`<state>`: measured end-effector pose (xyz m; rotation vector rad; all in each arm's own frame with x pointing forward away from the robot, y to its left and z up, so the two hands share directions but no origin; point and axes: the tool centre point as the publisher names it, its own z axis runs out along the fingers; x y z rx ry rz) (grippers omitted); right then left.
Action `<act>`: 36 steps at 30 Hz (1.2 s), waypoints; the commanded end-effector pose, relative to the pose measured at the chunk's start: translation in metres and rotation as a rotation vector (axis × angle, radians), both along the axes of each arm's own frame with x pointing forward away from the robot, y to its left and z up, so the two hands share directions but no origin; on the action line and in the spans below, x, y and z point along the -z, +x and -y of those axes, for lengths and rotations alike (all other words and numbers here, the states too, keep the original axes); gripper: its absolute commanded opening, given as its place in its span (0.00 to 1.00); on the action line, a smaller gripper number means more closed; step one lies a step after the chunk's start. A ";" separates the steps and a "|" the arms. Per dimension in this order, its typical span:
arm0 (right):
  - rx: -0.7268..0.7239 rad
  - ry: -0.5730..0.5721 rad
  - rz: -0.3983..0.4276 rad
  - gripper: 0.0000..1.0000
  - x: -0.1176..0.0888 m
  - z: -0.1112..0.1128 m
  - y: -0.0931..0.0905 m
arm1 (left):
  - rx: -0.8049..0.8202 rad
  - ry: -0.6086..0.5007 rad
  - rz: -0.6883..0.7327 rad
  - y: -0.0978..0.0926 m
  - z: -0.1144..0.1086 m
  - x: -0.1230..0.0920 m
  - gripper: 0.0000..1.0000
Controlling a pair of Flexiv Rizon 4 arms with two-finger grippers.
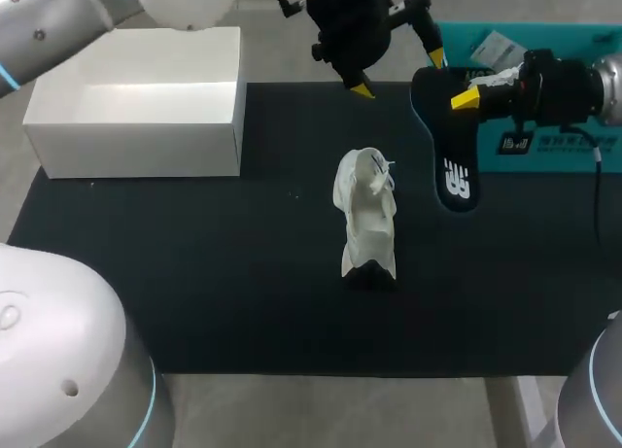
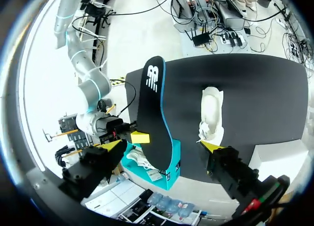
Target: Take the shoe out of the shoebox, open the shoe tongue, remove and reinsert the insole, then place the shoe into the shoebox
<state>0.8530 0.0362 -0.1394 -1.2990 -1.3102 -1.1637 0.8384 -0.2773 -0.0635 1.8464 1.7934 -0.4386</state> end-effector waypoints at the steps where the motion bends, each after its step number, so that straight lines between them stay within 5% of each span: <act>1: -0.004 -0.007 -0.004 0.00 -0.004 0.006 -0.001 | 0.088 -0.538 0.030 -0.003 -0.030 0.011 1.00; 15: -0.022 -0.032 -0.034 0.00 -0.004 0.021 -0.003 | 0.123 -0.490 0.046 -0.001 -0.030 0.012 1.00; 22: 0.029 0.016 -0.014 0.00 -0.013 0.027 0.002 | -0.129 -0.691 0.130 0.003 -0.018 0.042 1.00; 27: 0.027 0.056 0.012 0.00 -0.025 0.021 0.008 | -0.201 -0.851 0.074 0.007 -0.004 0.042 1.00; 36: -0.034 0.077 0.028 0.00 -0.035 -0.001 0.011 | -0.175 -0.945 0.024 0.020 0.014 0.037 1.00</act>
